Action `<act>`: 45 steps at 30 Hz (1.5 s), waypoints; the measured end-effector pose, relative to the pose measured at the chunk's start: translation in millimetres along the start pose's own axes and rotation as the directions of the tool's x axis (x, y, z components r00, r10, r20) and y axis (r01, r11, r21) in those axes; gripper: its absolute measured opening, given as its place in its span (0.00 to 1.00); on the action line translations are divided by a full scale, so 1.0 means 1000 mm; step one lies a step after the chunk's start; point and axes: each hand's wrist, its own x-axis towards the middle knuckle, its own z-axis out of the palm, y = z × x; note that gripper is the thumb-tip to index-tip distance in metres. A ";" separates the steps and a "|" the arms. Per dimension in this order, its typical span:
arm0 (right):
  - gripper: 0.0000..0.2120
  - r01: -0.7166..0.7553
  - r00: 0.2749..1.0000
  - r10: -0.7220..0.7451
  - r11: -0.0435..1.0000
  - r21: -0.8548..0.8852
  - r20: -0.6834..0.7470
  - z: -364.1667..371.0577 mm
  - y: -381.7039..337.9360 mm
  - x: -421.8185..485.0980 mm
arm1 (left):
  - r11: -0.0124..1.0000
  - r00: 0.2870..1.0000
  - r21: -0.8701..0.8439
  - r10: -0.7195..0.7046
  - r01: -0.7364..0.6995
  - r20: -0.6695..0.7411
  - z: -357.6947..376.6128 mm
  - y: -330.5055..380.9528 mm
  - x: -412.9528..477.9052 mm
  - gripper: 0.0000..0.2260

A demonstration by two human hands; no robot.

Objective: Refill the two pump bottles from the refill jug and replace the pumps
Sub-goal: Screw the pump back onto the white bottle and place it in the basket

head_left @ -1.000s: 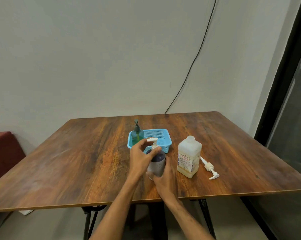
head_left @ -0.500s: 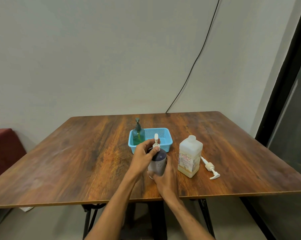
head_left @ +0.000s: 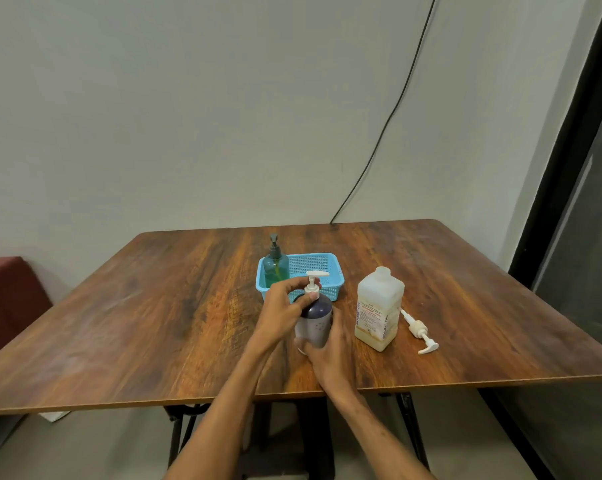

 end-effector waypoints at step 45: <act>0.40 0.009 1.000 -0.009 1.000 0.006 0.016 -0.006 -0.001 -0.002 | 0.990 0.994 -0.137 0.002 -0.017 -0.106 0.009 -0.014 -0.013 0.21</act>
